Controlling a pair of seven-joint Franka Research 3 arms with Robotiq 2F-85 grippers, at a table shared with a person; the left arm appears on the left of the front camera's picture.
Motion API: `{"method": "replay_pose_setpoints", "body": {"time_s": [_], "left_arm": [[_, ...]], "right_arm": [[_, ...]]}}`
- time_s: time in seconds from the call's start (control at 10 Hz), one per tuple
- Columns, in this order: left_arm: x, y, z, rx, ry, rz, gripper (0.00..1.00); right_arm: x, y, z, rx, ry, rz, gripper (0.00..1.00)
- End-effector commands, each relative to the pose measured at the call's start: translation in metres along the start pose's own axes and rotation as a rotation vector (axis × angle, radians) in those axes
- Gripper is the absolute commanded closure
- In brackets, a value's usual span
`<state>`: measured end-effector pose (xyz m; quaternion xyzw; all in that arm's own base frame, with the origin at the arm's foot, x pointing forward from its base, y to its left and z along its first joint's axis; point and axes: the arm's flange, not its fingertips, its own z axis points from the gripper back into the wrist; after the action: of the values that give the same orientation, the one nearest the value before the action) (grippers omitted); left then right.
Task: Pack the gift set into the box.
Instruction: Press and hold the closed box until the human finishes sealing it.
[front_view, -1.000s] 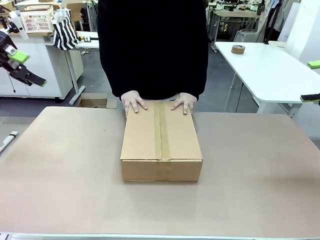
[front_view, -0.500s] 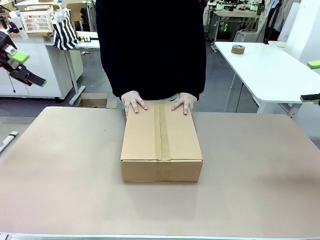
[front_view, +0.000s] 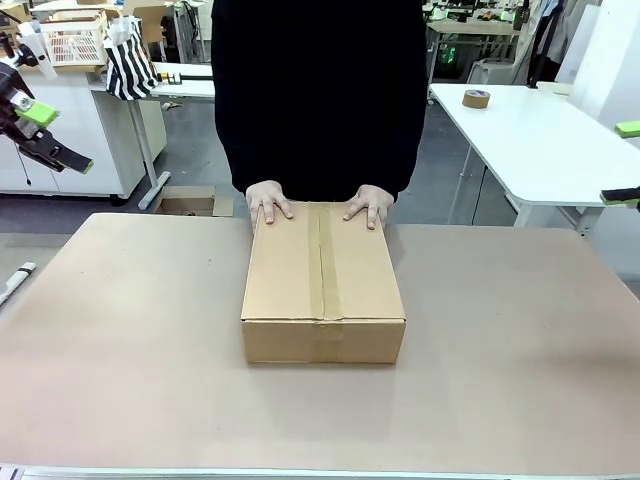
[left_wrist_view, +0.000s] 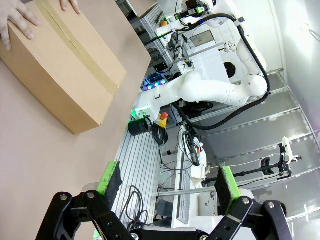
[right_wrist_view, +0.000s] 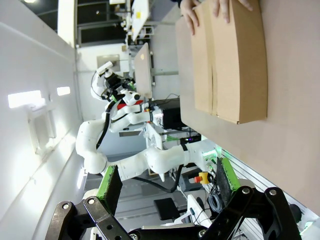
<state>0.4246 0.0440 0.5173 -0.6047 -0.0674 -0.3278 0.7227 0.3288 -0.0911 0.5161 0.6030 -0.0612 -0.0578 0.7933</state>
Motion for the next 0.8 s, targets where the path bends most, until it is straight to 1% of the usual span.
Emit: {"method": "replay_pose_setpoints", "body": {"time_s": [0.0,0.6,0.7], "left_arm": [[-0.002,-0.001,-0.001,0.008,0.000,-0.002,0.00],[0.000,0.000,0.000,0.000,0.000,0.000,0.00],[0.014,-0.002,-0.014,0.155,0.060,-0.073,0.00]], "right_arm": [[-0.001,-0.001,-0.004,0.020,-0.019,0.020,0.00],[-0.001,-0.001,-0.004,0.020,-0.019,0.020,0.00],[0.000,0.000,0.000,0.000,0.000,0.000,0.00]]}}
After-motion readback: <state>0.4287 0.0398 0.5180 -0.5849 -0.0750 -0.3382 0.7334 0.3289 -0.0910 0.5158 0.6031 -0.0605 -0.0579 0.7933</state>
